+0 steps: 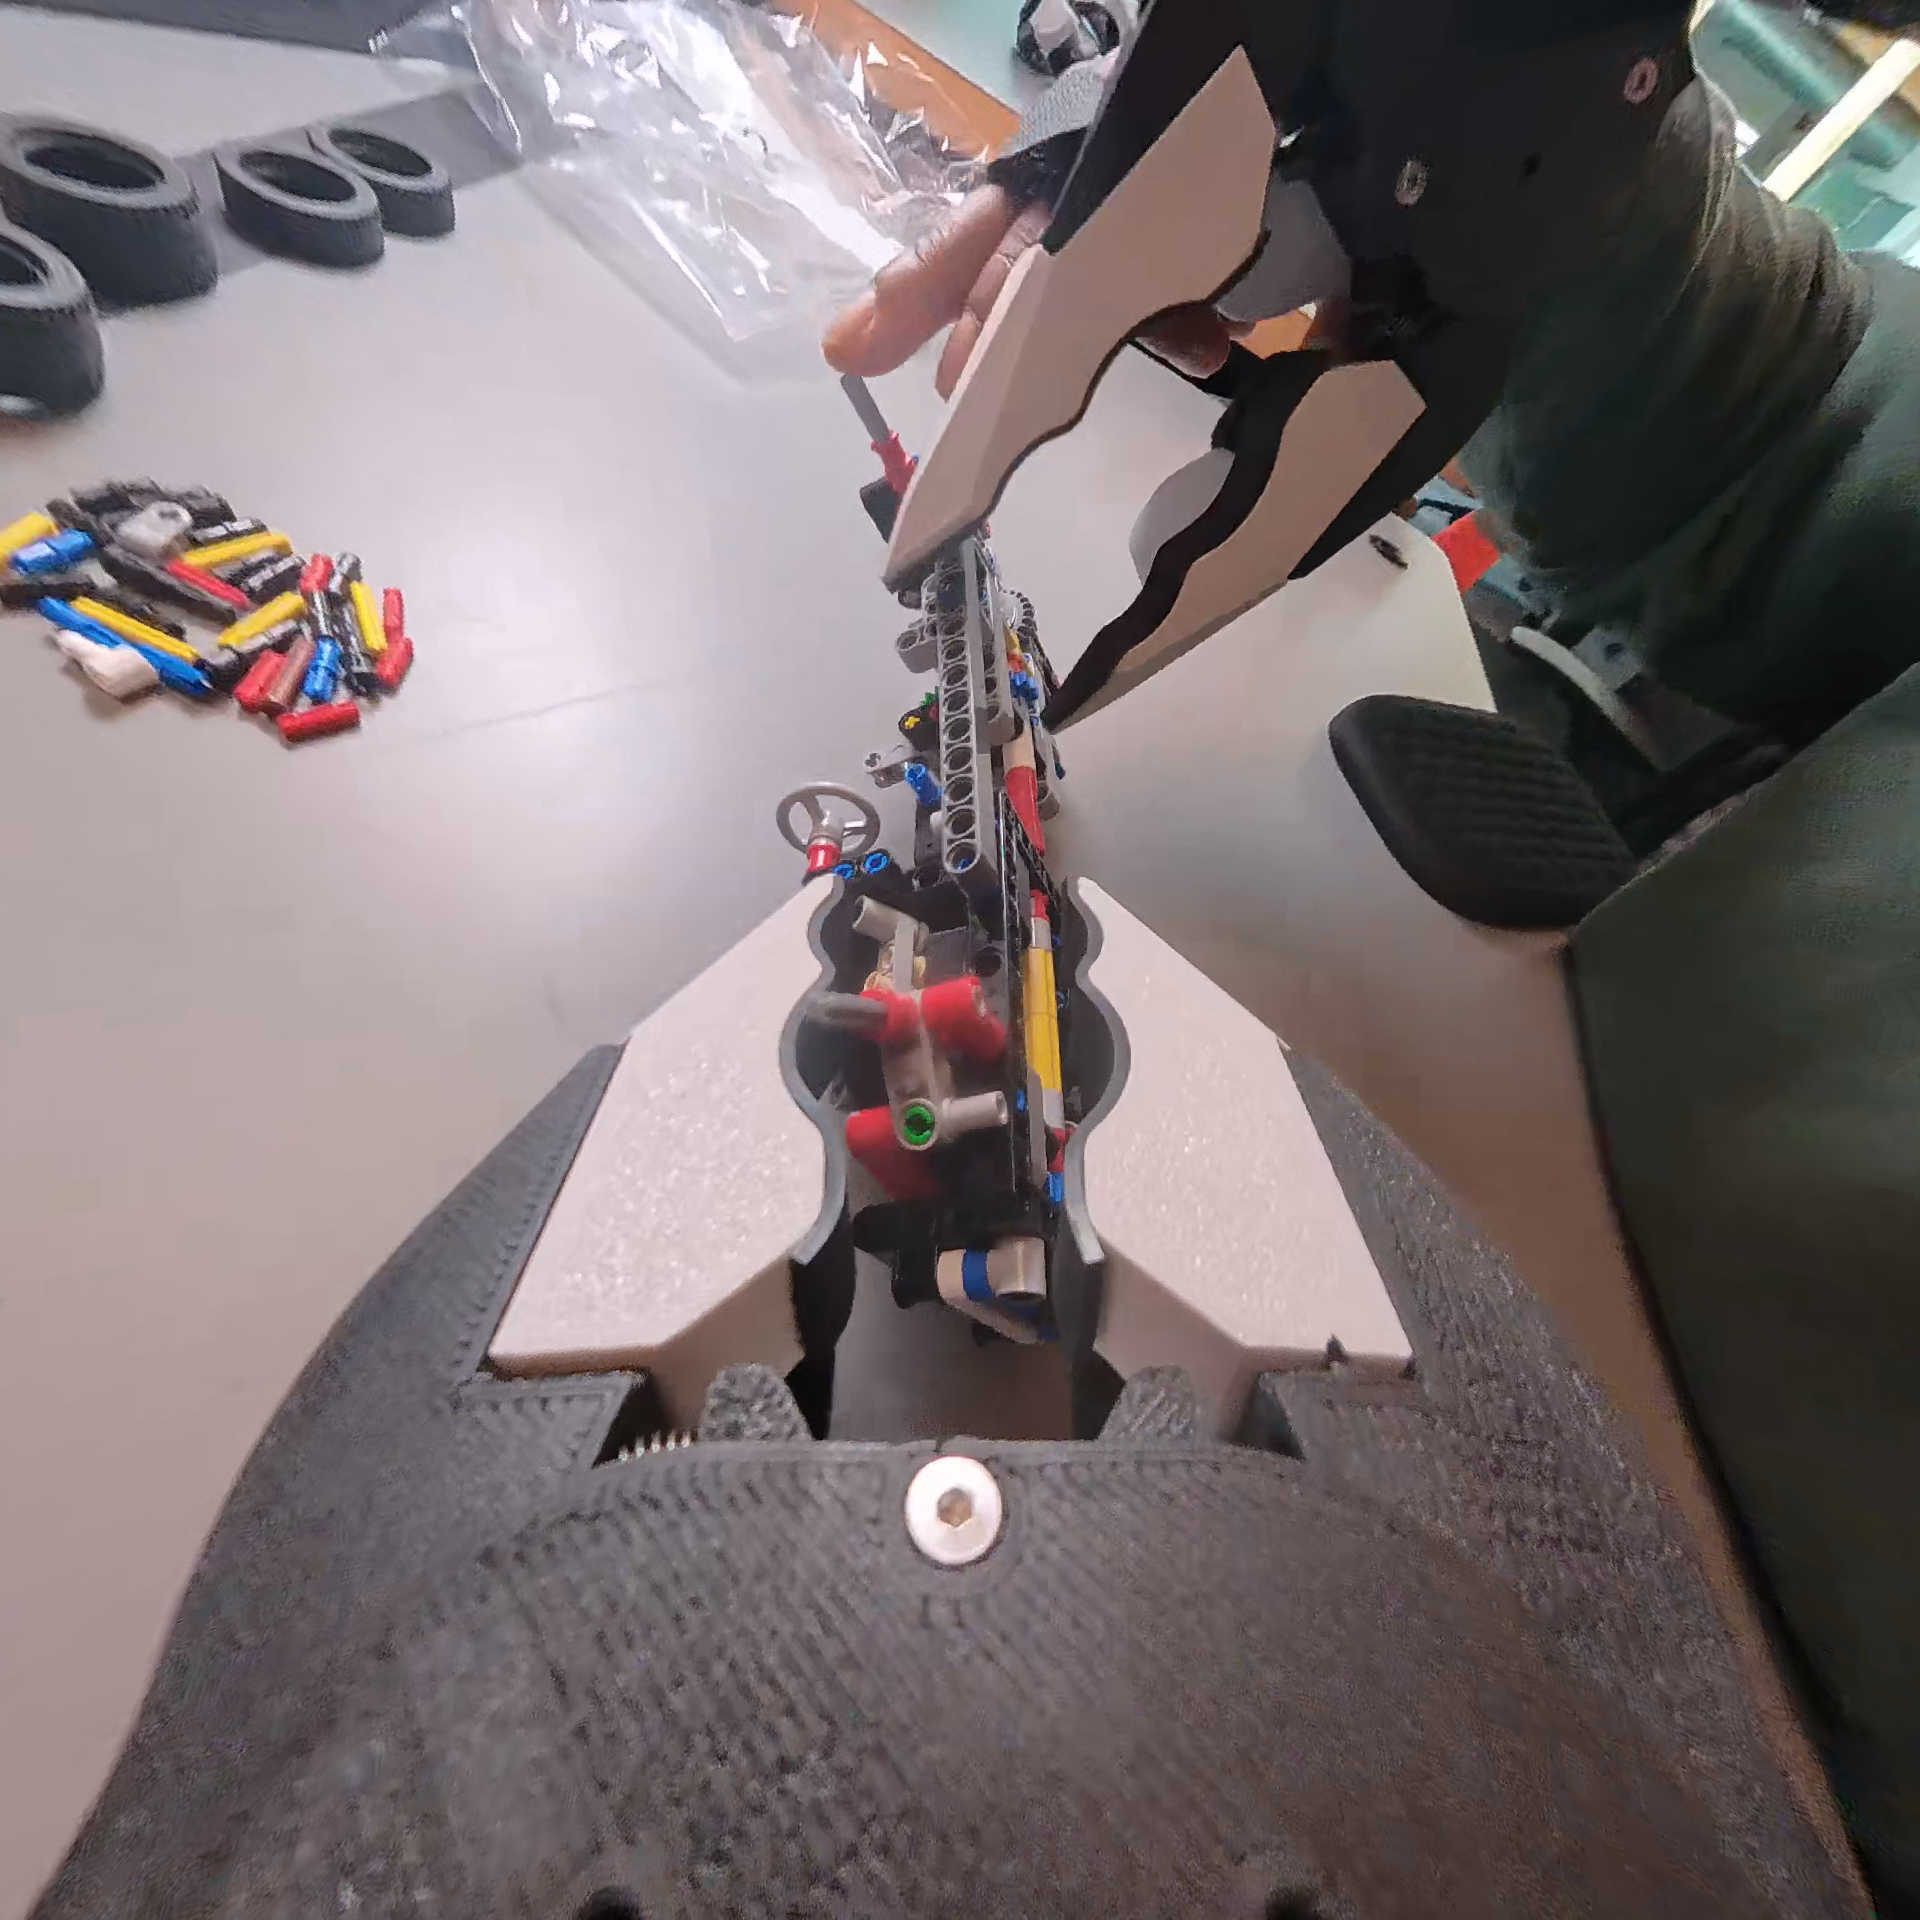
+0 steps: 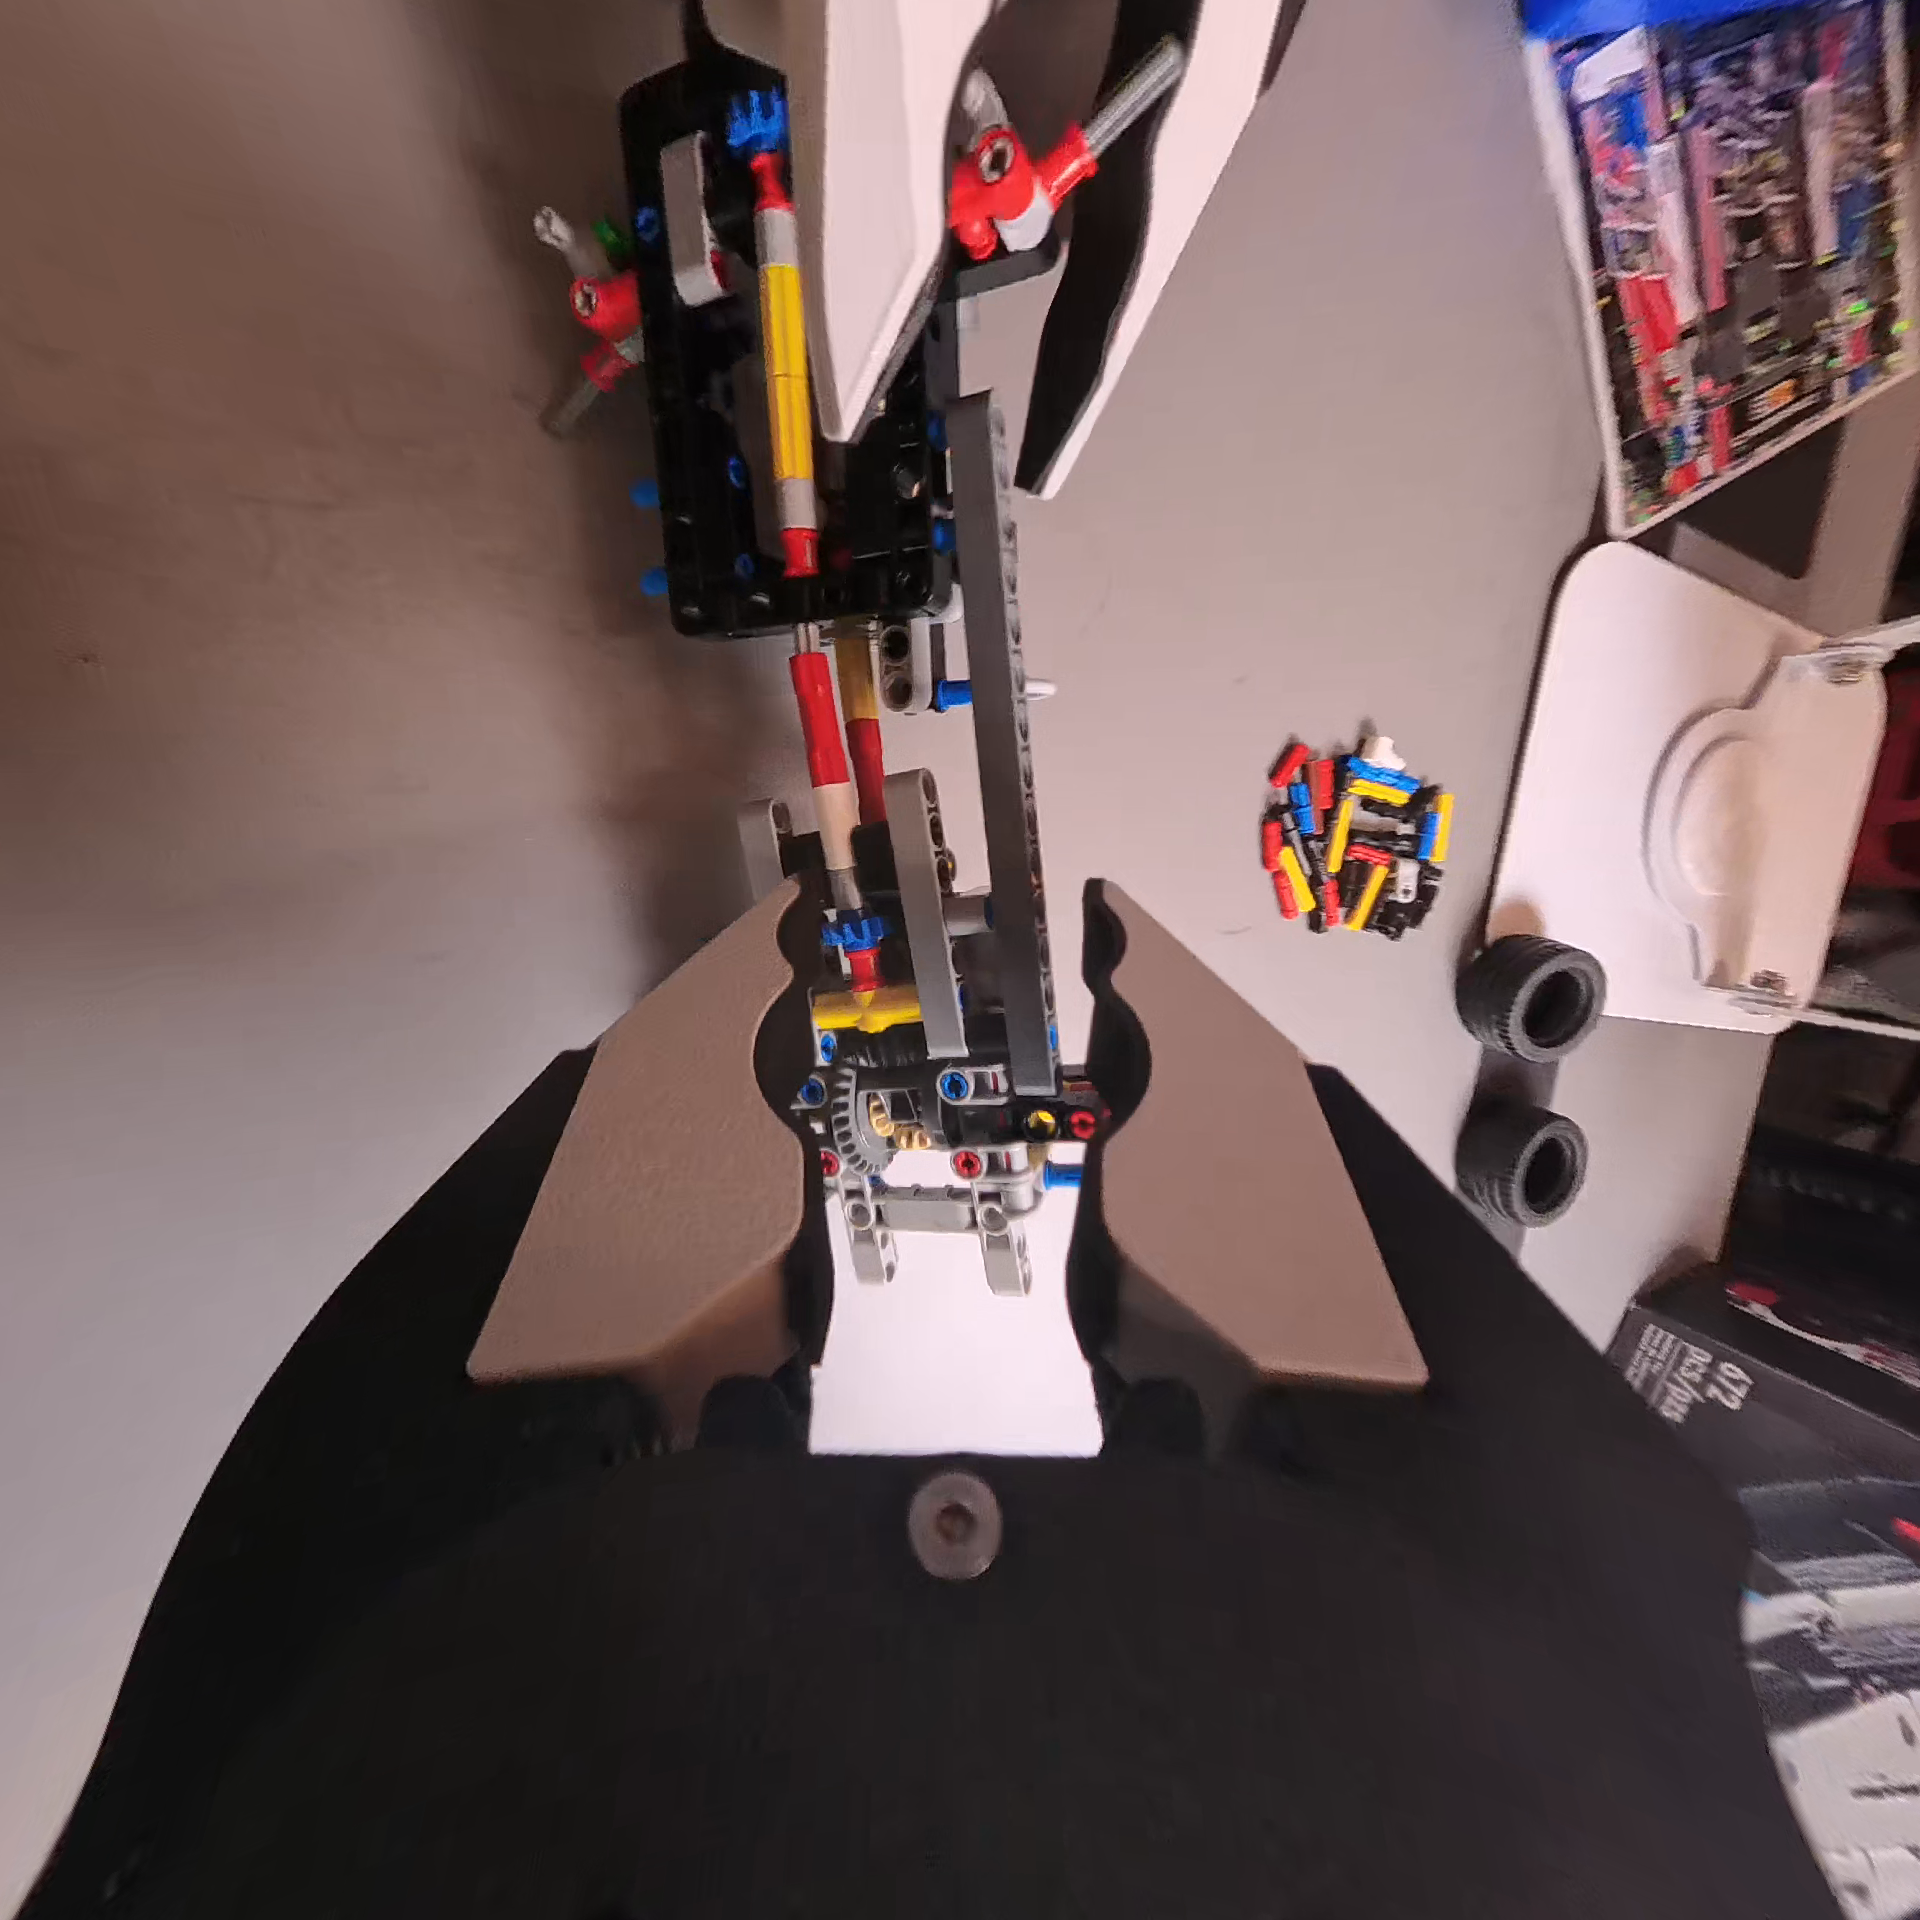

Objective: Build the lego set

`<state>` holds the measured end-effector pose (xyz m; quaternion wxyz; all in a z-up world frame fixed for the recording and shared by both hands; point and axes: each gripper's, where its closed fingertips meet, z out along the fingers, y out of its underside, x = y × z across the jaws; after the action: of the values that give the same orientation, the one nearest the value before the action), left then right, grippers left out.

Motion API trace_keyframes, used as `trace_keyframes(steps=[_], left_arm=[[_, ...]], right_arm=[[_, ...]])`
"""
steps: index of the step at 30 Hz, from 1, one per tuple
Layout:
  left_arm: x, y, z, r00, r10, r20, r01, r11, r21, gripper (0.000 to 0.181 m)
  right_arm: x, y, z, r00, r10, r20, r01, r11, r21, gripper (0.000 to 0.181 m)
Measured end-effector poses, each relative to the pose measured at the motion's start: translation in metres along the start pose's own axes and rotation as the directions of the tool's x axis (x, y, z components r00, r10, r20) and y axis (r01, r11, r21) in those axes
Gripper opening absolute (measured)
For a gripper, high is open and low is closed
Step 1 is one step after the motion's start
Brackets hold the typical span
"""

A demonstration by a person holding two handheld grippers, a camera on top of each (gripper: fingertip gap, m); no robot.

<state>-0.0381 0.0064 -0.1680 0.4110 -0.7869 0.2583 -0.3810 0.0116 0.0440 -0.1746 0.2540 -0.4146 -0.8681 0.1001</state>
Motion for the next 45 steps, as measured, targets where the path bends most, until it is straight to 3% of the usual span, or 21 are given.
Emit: trace_keyframes(steps=[4,7,10,12,16,19,23,30,34,45], left_arm=[[-0.003,-0.001,0.003,0.994,-0.092,-0.063,0.092,0.996,-0.014,0.042],[-0.004,-0.002,-0.001,0.994,-0.080,-0.067,0.078,0.996,-0.042,0.060],[-0.002,-0.012,-0.015,0.999,0.042,-0.020,-0.043,0.997,-0.056,0.062],[0.003,-0.016,-0.021,0.986,0.167,0.022,-0.163,0.979,-0.126,0.064],[0.021,-0.001,-0.007,0.930,0.367,-0.023,-0.347,0.856,-0.384,0.070],[0.013,0.027,0.002,0.871,0.485,-0.076,-0.434,0.688,-0.582,0.076],[0.005,0.045,0.004,0.855,0.508,-0.102,-0.440,0.608,-0.661,0.082],[0.004,0.042,0.009,0.854,0.518,-0.041,-0.435,0.670,-0.602,0.082],[0.001,0.040,0.009,0.860,0.511,0.013,-0.415,0.713,-0.566,0.082],[-0.002,0.039,0.004,0.884,0.428,0.188,-0.310,0.837,-0.451,0.079]], right_arm=[[-0.004,0.005,0.006,0.998,0.013,0.069,-0.011,1.000,-0.024,0.041],[-0.013,0.010,0.008,0.983,0.072,0.171,-0.063,0.997,-0.054,0.041],[-0.021,0.013,0.009,0.958,0.123,0.258,-0.112,0.992,-0.057,0.040],[-0.024,0.011,0.009,0.944,0.156,0.291,-0.153,0.988,-0.032,0.040],[-0.026,0.005,0.009,0.908,0.260,0.329,-0.263,0.964,-0.037,0.039],[-0.027,0.002,0.010,0.893,0.304,0.333,-0.315,0.949,-0.023,0.039],[-0.030,0.001,0.008,0.895,0.329,0.302,-0.344,0.939,-0.003,0.039],[-0.028,-0.032,0.014,0.955,0.210,0.209,-0.240,0.962,0.131,0.070],[-0.027,-0.044,0.032,0.966,0.178,0.189,-0.201,0.973,0.113,0.079],[-0.018,-0.052,0.041,0.967,0.202,0.157,-0.221,0.968,0.116,0.072]])
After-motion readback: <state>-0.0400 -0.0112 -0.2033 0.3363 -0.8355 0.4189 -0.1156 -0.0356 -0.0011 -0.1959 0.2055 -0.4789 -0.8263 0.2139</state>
